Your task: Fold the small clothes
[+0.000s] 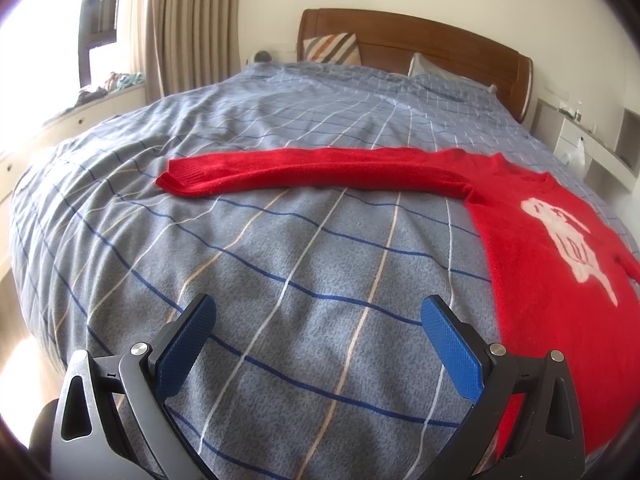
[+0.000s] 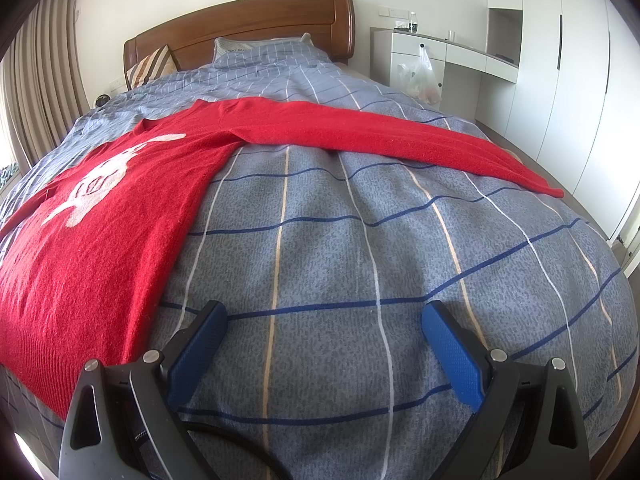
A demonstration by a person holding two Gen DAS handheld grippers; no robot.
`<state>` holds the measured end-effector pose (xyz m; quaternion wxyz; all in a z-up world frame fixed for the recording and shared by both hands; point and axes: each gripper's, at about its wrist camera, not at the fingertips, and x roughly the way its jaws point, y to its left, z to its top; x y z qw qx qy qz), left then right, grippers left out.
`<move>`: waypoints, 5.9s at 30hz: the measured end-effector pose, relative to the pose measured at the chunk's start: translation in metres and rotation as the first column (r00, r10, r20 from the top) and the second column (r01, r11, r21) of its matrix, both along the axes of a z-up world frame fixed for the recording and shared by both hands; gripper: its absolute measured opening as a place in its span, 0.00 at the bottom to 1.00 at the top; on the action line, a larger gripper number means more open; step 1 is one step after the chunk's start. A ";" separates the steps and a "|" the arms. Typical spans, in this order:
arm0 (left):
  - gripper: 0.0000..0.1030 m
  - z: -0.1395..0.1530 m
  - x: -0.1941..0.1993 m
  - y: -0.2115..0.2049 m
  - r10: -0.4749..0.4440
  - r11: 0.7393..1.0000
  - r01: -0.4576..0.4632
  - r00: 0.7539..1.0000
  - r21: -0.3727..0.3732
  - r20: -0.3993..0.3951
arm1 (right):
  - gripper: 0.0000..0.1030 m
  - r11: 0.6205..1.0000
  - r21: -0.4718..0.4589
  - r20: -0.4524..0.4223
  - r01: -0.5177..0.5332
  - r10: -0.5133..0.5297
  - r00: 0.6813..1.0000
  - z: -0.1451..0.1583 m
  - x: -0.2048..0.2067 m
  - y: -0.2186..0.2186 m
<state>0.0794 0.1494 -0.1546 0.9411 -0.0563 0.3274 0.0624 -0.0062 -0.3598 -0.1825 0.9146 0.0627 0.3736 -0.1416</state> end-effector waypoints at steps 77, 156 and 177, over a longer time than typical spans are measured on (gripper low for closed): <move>0.99 -0.002 -0.001 0.005 0.012 1.000 -0.012 1.000 -0.015 0.002 | 0.94 0.995 0.102 0.018 0.000 -0.002 1.000 0.010 -0.009 -0.006; 1.00 -0.024 0.014 0.000 0.014 1.000 -0.014 0.997 0.001 -0.070 | 0.81 0.999 0.018 0.091 0.038 -0.039 0.995 0.006 0.056 -0.058; 1.00 -0.026 0.013 -0.003 0.015 1.000 -0.014 0.998 0.020 -0.064 | 0.84 0.999 0.051 0.120 0.020 -0.026 0.992 -0.001 0.057 -0.055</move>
